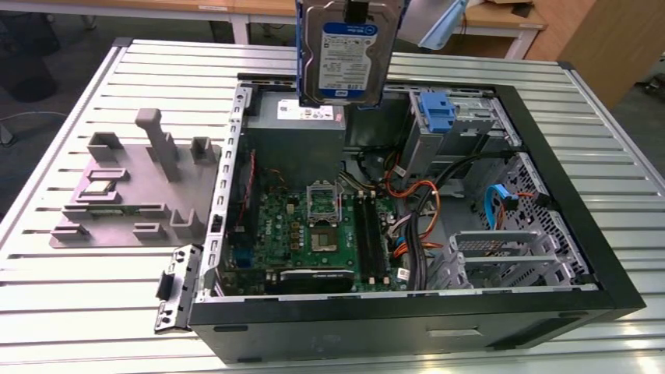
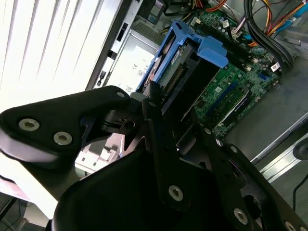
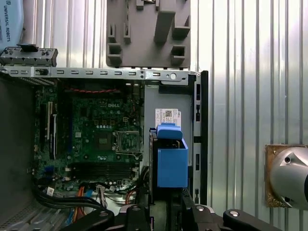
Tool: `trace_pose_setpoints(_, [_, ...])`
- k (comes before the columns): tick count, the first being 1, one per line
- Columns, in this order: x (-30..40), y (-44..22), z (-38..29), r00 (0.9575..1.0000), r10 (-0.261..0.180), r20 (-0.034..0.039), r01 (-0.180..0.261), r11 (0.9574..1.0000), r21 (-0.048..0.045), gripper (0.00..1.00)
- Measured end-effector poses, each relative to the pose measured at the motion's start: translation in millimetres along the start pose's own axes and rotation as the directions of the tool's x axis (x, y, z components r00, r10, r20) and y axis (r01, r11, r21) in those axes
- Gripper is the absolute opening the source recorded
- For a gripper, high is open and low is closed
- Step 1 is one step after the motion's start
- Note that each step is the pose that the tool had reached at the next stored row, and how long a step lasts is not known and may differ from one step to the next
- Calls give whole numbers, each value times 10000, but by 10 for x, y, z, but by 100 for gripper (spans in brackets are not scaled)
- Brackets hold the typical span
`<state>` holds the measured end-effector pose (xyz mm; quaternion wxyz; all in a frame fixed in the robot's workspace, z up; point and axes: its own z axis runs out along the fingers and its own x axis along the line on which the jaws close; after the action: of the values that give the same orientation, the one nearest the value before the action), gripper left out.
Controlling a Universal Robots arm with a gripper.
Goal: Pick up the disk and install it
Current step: 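Pick up the disk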
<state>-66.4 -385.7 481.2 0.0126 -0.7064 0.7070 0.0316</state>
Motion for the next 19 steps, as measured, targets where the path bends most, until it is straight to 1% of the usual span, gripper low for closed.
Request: trace_pose_setpoints(19, [54,-4,-1,10000,0,0,0,10000,0,35])
